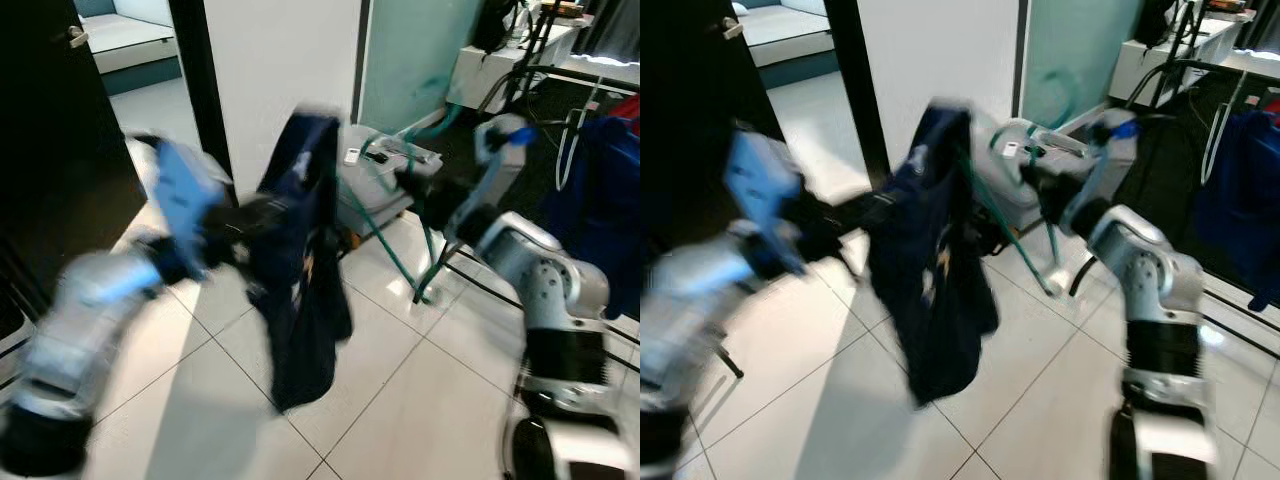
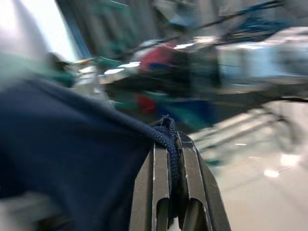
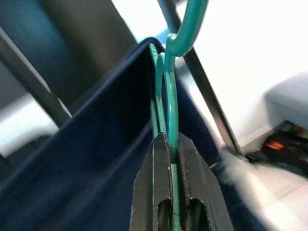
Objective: Hang hanger
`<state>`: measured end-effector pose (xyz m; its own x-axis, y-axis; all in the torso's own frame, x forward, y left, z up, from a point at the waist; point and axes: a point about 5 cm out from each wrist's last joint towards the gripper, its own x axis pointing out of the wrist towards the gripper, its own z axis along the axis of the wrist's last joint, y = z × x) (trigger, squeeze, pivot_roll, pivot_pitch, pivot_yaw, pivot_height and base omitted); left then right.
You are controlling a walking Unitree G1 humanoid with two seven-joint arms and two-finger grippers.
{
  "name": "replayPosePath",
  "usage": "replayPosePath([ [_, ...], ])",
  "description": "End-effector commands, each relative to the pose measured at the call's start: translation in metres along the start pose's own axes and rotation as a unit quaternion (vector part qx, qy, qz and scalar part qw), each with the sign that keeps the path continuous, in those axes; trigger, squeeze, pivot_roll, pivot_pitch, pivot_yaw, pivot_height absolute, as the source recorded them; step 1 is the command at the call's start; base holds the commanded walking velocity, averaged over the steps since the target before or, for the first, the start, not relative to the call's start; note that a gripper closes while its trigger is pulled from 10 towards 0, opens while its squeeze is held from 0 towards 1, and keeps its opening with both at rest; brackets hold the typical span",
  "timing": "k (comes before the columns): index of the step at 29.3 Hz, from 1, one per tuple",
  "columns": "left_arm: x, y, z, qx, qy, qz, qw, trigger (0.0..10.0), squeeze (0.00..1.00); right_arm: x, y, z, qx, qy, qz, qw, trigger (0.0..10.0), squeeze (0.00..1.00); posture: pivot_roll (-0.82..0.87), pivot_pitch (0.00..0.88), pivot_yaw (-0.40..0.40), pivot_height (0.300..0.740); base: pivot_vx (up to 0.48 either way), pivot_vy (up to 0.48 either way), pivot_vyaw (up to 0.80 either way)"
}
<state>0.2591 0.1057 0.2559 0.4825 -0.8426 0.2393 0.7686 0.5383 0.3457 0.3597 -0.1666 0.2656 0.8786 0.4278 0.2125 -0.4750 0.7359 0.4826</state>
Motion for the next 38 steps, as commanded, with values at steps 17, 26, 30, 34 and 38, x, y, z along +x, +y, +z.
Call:
replayPosePath([
  [17,0.023,-0.057,-0.035,0.045,0.077,-0.097,0.991,10.0,0.00,0.027,0.036,-0.018,0.221,-0.026,-0.016,0.975,10.0,0.00,-0.02,0.000,0.000,0.740,0.000,0.000,0.00],
  [26,0.024,-0.059,-0.044,0.073,0.101,-0.101,0.987,10.0,0.00,0.035,0.049,-0.023,0.267,-0.013,-0.034,0.963,10.0,0.00,-0.02,0.000,0.004,0.740,0.000,0.000,0.00],
  [30,0.024,-0.054,-0.051,0.103,0.123,-0.085,0.983,10.0,0.00,0.041,0.080,-0.035,0.243,0.066,0.013,0.968,10.0,0.00,-0.03,0.000,0.005,0.740,0.000,0.000,0.00],
  [34,0.017,-0.028,-0.042,0.122,0.121,-0.034,0.985,10.0,0.00,0.036,0.081,-0.038,0.227,0.080,0.029,0.970,10.0,0.00,-0.02,0.000,-0.002,0.740,0.000,0.000,0.00],
  [38,0.004,0.001,-0.032,0.161,0.131,0.013,0.978,10.0,0.00,0.035,0.076,-0.035,0.222,0.067,0.020,0.973,10.0,0.00,-0.02,0.000,0.002,0.740,0.000,0.000,0.00],
])
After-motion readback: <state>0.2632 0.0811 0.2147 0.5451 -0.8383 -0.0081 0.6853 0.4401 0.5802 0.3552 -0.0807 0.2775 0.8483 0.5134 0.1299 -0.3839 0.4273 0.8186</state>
